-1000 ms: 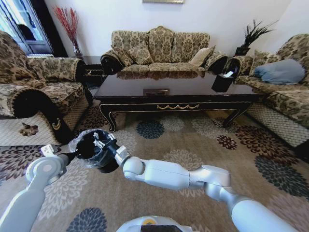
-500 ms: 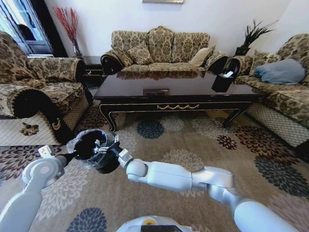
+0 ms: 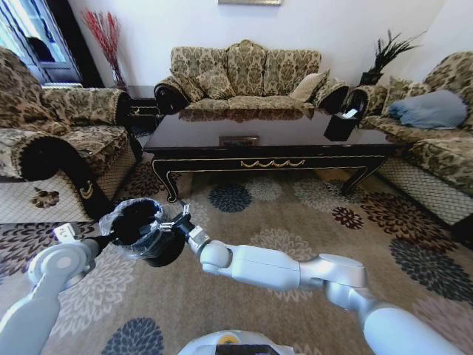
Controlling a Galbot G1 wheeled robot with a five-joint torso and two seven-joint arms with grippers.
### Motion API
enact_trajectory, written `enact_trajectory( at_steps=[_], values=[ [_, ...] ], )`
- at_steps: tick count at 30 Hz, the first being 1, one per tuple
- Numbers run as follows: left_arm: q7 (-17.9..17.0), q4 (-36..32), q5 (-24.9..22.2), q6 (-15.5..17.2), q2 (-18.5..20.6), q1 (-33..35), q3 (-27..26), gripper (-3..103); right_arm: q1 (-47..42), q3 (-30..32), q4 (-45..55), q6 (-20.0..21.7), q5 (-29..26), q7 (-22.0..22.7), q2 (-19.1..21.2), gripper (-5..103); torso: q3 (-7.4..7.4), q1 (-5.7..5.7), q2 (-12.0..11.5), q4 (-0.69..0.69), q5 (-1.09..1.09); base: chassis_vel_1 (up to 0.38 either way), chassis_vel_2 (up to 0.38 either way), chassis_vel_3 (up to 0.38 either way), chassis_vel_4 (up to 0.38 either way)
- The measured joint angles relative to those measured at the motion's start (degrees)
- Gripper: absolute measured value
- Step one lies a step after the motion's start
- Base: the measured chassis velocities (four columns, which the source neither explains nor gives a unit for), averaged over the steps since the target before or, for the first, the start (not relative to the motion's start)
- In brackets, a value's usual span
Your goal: Move to the front of the table and pick up the trash from the floor, then place it into the trash bin.
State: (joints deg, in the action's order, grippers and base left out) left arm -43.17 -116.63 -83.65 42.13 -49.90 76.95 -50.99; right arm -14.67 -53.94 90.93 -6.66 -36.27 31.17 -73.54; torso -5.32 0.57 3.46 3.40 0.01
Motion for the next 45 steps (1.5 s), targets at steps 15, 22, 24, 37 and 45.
enact_trajectory(
  at_steps=[15, 22, 24, 37, 45],
  values=[
    [0.0, -0.3, 0.2, 0.0, -0.1, 0.7, -0.4, 2, -1.1, -1.3, 3.3, -0.1, 1.3, 0.3, 1.9, 100, 0.00, 0.00, 0.0, 0.00, -0.01, 0.000, 0.000, 0.000, 0.000],
    [0.5, 0.6, 1.7, 0.0, -0.5, 0.7, -0.5, 2, -0.7, 0.1, 3.2, -0.2, 0.6, 0.9, 1.2, 100, 0.00, 0.00, 0.0, 0.00, -0.02, 0.000, 0.000, 0.000, 0.000],
    [0.6, 1.4, 2.1, 0.0, -0.8, 0.5, -0.8, 2, -0.9, 2.2, 2.7, 0.1, -0.3, 1.2, 1.5, 100, 0.00, 0.00, 0.0, -0.02, -0.01, 0.000, 0.000, 0.000, 0.000],
    [-0.5, 5.0, 3.2, -0.5, -3.8, -0.4, 1.4, 2, -8.1, 14.2, -2.5, 6.6, -4.9, 11.7, 7.6, 100, 0.00, 0.00, 0.0, -0.01, 0.00, 0.000, 0.000, 0.000, 0.000],
    [-0.5, 9.9, 5.0, -0.8, -6.3, -8.4, 9.6, 2, -12.2, 18.4, -4.6, 8.8, -6.1, 16.3, 11.0, 100, 0.00, 0.00, 0.0, 0.01, 0.02, 0.000, 0.000, 0.000, 0.000]
  ],
)
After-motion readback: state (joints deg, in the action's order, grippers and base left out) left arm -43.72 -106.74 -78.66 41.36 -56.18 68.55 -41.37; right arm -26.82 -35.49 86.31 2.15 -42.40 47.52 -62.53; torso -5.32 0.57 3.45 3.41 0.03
